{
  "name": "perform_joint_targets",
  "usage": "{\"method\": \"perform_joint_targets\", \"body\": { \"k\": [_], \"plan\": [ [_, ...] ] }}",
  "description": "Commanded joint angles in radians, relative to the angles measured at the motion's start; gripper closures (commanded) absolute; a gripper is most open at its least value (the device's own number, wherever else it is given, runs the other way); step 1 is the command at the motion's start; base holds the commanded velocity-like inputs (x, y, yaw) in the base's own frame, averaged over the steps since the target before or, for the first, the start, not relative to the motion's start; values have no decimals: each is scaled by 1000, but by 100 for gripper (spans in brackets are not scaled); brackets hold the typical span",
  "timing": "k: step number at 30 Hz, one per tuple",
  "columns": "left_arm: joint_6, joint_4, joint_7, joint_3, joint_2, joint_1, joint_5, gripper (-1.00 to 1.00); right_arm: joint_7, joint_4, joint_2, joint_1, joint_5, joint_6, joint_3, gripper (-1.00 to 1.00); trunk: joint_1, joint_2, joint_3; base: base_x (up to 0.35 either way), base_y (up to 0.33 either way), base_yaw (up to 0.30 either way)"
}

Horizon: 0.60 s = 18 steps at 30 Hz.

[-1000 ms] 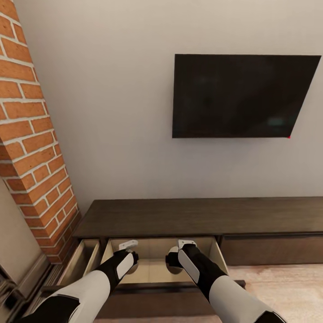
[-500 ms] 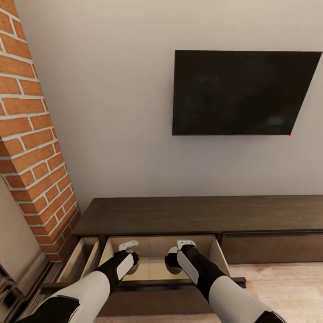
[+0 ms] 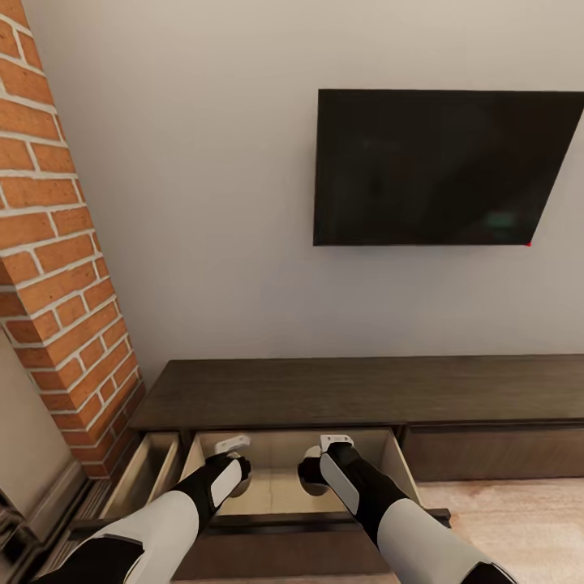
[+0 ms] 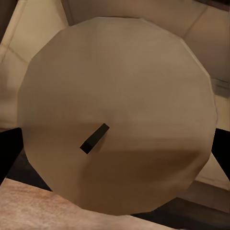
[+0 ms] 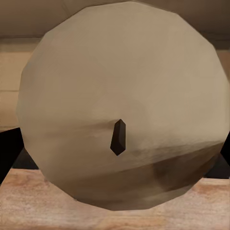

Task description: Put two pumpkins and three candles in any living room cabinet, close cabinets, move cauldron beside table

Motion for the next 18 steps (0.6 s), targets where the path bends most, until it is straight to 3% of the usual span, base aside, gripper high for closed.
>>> {"method": "perform_joint_targets", "body": {
  "k": [1, 18],
  "plan": [
    [5, -2, 8, -9, 0, 0, 7, 100, -9, -1, 0, -1, -9, 2, 3, 100, 0, 0, -1, 136, 1, 0],
    [5, -2, 8, -9, 0, 0, 7, 100, -9, -1, 0, -1, -9, 2, 3, 100, 8, -14, -7, 35, 0, 0]
  ]
}}
